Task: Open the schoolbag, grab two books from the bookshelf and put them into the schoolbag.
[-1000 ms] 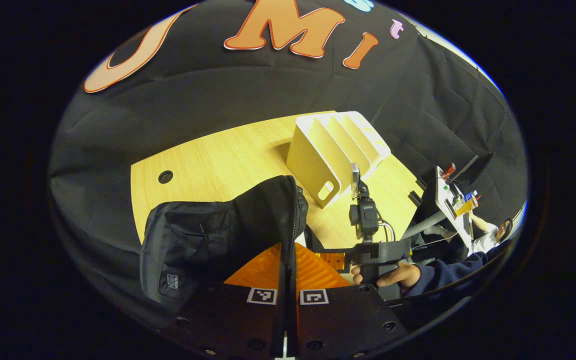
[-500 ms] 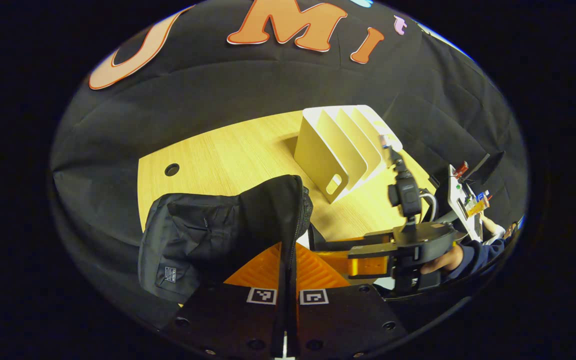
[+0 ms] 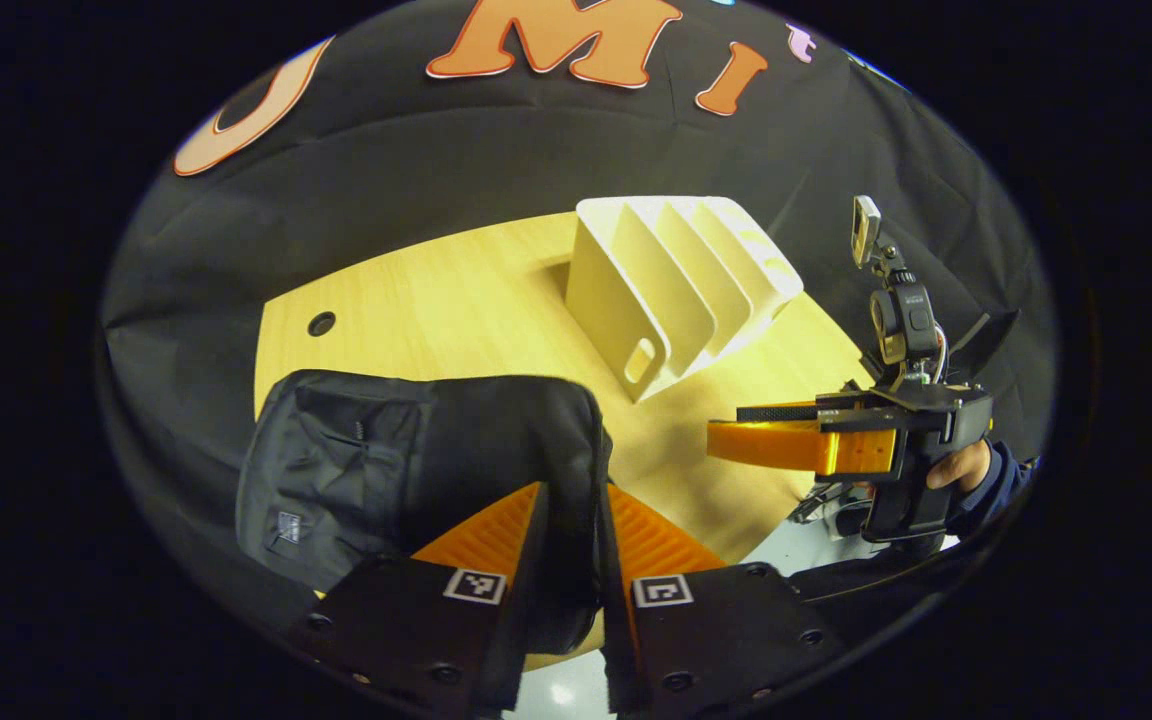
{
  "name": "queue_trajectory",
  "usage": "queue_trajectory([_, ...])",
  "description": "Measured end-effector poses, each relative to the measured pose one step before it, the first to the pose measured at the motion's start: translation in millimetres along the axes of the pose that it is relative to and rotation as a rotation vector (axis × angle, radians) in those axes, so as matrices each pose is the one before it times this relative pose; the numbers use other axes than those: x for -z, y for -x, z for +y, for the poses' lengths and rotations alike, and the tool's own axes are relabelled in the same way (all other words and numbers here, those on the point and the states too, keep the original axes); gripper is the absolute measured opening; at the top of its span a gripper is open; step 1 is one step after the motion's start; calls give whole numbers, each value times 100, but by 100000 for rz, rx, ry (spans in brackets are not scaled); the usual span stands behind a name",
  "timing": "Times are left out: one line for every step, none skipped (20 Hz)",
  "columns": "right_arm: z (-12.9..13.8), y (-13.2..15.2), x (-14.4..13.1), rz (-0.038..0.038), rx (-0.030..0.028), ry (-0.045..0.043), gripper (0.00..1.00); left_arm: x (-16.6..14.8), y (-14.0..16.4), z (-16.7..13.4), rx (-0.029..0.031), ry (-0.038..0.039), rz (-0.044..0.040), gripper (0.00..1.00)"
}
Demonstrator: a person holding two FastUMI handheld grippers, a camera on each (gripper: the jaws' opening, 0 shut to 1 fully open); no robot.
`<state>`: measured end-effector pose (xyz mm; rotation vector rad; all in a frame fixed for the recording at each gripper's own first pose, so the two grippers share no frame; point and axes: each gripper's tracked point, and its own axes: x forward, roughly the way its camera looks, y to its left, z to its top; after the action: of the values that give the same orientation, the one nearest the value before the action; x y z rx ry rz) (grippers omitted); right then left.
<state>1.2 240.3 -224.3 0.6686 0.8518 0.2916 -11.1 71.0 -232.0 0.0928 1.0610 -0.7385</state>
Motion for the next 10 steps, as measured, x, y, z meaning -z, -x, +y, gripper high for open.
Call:
queue_trajectory([-433, 724, -798, -1055, 171, -513, 98, -213, -194, -716, 1, -121, -434, 34])
queue_trajectory([-460, 524, -697, -1438, -546, 581, 98, -343, -131, -681, 148, 108, -589, 39])
queue_trajectory([-410, 558, -600, -1105, 585, 1480, 98, -276, -159, -692, -72, 407, -460, 39])
queue_trajectory([-245, 584, -561, -941, -196, 1964, 98, -272, -153, -795, 76, 313, -708, 53])
queue_trajectory([-286, 613, -540, -1034, 106, 2194, 98, -448, -201, -741, -341, 581, -733, 55])
queue_trajectory([-323, 578, -612, -1352, -25, 2088, 98, -250, -158, -698, -159, 219, -937, 59])
queue_trajectory([17, 708, -646, -907, -1727, 885, 98, -243, -127, -582, -1006, 176, -476, 63])
queue_trajectory([221, 670, -718, -574, -2305, 211, 99, -98, -72, -578, -879, 325, 74, 71])
queue_trajectory([-190, 830, -613, -1029, -353, 983, 98, -399, 58, -643, -1304, 645, -1293, 79])
queue_trajectory([-393, 682, -752, -2104, 428, 2385, 98, 35, -539, -347, -1118, 838, -873, 91])
